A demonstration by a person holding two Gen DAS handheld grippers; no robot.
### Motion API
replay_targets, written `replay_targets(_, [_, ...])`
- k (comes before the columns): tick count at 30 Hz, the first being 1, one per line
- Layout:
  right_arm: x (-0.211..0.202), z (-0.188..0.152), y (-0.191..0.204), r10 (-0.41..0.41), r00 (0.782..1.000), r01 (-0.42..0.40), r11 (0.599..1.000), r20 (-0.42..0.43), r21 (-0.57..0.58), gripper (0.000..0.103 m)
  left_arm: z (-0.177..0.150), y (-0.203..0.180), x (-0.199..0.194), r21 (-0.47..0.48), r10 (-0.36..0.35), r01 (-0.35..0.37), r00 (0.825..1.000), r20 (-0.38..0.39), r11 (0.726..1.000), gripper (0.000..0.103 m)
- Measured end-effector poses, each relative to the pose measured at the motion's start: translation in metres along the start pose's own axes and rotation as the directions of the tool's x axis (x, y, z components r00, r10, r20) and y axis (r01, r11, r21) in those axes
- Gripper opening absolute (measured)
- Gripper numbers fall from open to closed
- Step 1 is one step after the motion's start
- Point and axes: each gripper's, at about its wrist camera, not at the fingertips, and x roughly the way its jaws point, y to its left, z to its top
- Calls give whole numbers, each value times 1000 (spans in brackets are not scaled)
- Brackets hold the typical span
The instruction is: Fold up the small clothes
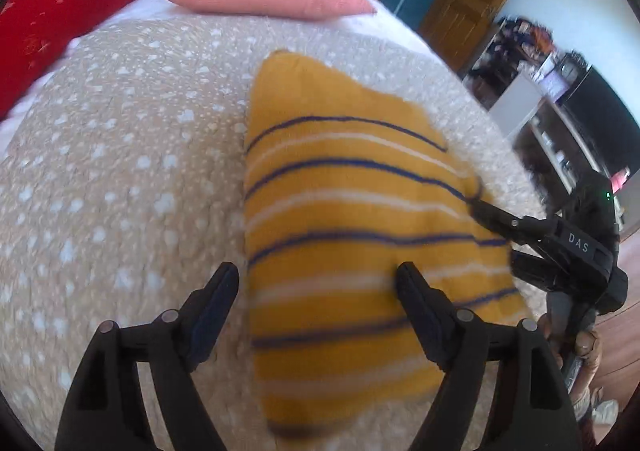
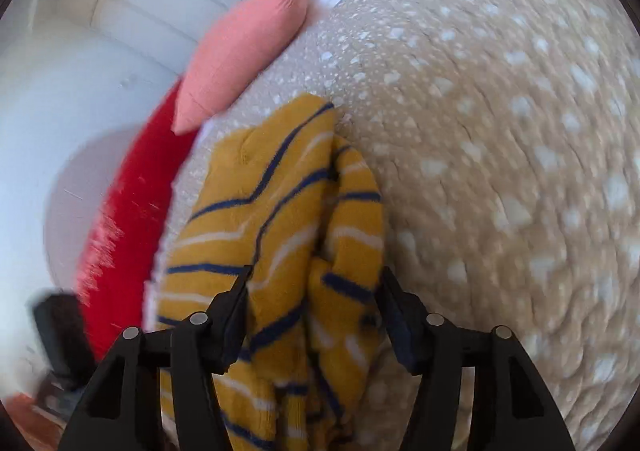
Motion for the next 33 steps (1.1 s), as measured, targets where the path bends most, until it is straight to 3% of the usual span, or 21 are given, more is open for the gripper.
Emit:
replay_targets(4, [-55,-26,32,-28,992,41,994,126,-100,66,-21,0,-60,-19,48,-46,991,129,999,80])
replay_targets(8, [-96,-72,73,-93,972,144,962,217,-234,67,-50,-4,-118,-54,107,-98,973,206,994,85])
replay_targets(12, [-119,-114,93,-135,962,203,935,237,-290,69,-84,-4,-165,-102,134,-113,962,240,988,87])
replay_targets(21, [-105,-173,144,-165,973,215,900,158,-379,69,-166,36,-225,-267,136,-68,960,244,961,90])
replay_targets(33, [-63,-217,240,-194,970,242,817,144,-524,74,-203,90,-262,-380,200,-68,926,320,922,90])
